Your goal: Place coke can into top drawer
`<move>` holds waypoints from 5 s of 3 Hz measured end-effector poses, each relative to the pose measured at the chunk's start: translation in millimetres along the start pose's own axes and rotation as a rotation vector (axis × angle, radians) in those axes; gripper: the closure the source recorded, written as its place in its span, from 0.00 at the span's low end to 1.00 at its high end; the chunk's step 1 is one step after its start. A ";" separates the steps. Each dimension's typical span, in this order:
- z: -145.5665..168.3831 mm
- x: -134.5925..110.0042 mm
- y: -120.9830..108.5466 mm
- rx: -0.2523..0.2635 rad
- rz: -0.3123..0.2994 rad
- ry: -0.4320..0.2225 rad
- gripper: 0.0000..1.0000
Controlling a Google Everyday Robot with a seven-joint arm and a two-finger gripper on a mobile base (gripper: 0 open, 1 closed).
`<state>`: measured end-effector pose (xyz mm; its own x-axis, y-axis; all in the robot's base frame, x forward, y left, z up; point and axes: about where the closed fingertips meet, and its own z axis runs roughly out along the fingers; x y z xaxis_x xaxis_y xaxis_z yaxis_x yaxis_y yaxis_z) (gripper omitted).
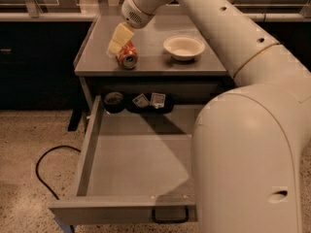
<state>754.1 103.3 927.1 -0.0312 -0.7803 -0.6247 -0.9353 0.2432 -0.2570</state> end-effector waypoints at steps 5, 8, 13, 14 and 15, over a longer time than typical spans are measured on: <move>54.0 12.0 -15.9 0.075 0.278 -0.024 0.00; 70.9 17.3 -17.4 0.103 0.405 -0.046 0.00; 85.5 26.1 -11.1 0.101 0.459 0.029 0.42; 85.5 26.1 -11.1 0.101 0.459 0.029 0.64; 83.2 28.4 -8.1 0.075 0.428 -0.004 0.89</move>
Offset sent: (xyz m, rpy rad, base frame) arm 0.0040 0.0069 -0.0065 0.0794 0.0069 -0.0178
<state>790.1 127.0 850.0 -0.4087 -0.5977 -0.6897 -0.8103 0.5854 -0.0272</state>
